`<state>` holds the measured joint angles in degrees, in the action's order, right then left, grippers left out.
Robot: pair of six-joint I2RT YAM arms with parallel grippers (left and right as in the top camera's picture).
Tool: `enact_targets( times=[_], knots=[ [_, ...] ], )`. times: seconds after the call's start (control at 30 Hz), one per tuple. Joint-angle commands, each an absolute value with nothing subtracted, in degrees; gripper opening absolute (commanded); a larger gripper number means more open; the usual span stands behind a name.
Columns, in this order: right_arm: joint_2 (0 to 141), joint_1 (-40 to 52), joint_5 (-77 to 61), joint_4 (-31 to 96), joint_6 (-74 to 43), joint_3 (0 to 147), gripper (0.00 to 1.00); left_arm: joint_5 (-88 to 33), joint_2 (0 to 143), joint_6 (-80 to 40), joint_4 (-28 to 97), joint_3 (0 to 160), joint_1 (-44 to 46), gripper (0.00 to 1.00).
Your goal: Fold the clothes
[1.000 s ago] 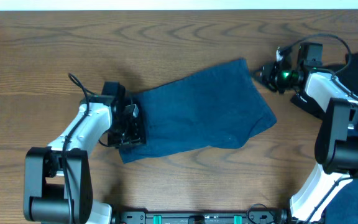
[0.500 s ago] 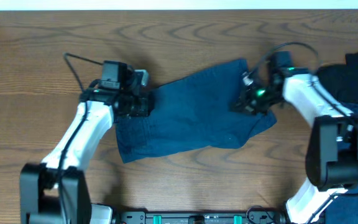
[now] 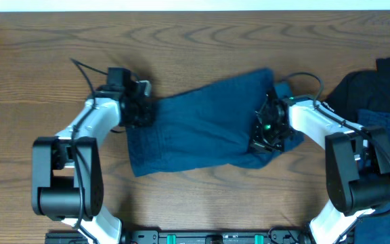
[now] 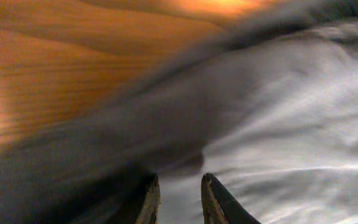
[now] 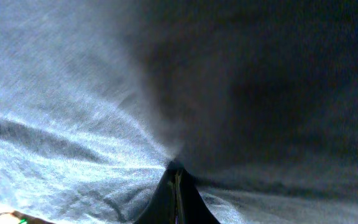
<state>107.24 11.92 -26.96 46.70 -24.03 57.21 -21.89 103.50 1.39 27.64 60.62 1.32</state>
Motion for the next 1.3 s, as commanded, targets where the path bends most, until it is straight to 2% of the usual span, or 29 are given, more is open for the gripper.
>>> enact_targets(
  times=[0.0,0.17,0.33,0.47,0.57,0.87,1.07,1.27],
  knots=[
    [111.13,8.99,-12.64,49.25,-26.65,52.71,0.02,-19.90,100.62,2.11,30.89,65.43,-1.26,0.26],
    [106.98,7.22,-18.63,50.74,-16.01,54.87,0.09,-19.97,96.16,0.62,40.84,70.52,-2.79,0.35],
    [97.84,7.09,-26.04,50.26,-4.23,57.95,0.18,-19.94,91.37,-5.21,50.46,70.83,-2.87,0.59],
    [90.91,7.27,-26.33,46.04,-5.13,59.11,0.19,-20.05,91.42,-9.10,56.51,69.38,-2.87,0.73],
    [89.73,7.66,-26.37,42.76,-8.12,59.11,0.14,-20.05,91.53,-10.87,56.10,65.60,-2.94,0.83],
    [95.94,14.85,-27.68,33.80,-13.19,59.02,0.01,-21.65,91.61,-11.42,47.59,53.69,-7.22,0.92],
    [101.73,20.97,-20.73,29.30,-12.34,59.02,0.02,-31.11,92.66,-6.76,39.24,47.64,-9.58,0.95],
    [109.38,22.20,-20.84,29.15,-13.82,59.05,0.01,-34.37,97.49,-6.02,36.47,45.95,-9.47,0.95]
  ],
)
